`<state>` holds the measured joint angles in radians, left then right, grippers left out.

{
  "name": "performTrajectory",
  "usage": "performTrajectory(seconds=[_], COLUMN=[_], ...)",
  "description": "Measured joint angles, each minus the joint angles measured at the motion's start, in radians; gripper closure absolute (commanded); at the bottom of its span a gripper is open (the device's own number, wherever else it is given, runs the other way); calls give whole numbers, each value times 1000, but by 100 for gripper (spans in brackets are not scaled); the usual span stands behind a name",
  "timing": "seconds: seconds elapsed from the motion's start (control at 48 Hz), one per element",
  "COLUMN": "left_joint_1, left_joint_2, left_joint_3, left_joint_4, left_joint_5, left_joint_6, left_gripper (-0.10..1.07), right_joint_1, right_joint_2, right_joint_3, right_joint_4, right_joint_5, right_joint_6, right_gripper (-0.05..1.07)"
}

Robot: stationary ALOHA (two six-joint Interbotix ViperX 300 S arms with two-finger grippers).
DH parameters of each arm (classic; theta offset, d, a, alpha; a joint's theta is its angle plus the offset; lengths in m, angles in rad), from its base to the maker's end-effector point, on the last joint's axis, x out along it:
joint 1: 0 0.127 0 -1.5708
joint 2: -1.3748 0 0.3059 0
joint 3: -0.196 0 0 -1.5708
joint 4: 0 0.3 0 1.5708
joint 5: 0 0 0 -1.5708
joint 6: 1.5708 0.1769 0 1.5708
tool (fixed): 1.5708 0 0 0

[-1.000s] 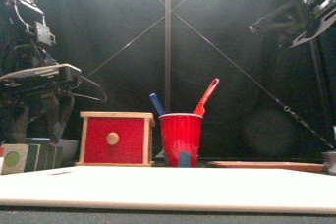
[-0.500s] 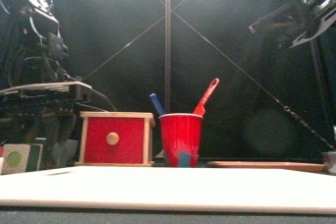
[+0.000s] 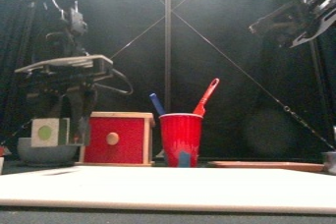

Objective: Place sushi roll on cutting board

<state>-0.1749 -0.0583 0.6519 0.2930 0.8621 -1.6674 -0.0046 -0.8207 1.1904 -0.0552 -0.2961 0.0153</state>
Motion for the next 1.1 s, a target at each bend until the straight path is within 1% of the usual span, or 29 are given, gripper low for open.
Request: performTrajectory(seconds=[0.146, 0.271, 0.396, 0.521, 0.646, 0.812, 1.104], left_joint_1=[-44, -72, -89, -94, -94, -95, -74], left_joint_2=[15, 71, 147, 209, 281, 348, 436], left_joint_3=[-87, -152, -236, -310, -402, -494, -597], left_joint_4=[0, -2, 0, 3, 12, 35, 37], left_joint_5=[95, 115, 114, 115, 117, 123, 121], left_joint_6=[-5, -29, -63, -74, -75, -77, -84], left_gripper=[39, 39, 39, 39, 39, 39, 39], right_joint_1=[2, 2, 2, 0, 2, 2, 2], right_joint_2=[0, 0, 0, 2, 0, 0, 0], right_joint_3=[2, 2, 2, 2, 2, 2, 2], right_joint_4=[0, -2, 0, 0, -2, 0, -2], right_joint_5=[0, 0, 0, -2, -2, -2, 0], right_joint_6=[0, 0, 0, 0, 0, 0, 0], right_gripper=[102, 102, 102, 102, 102, 102, 101])
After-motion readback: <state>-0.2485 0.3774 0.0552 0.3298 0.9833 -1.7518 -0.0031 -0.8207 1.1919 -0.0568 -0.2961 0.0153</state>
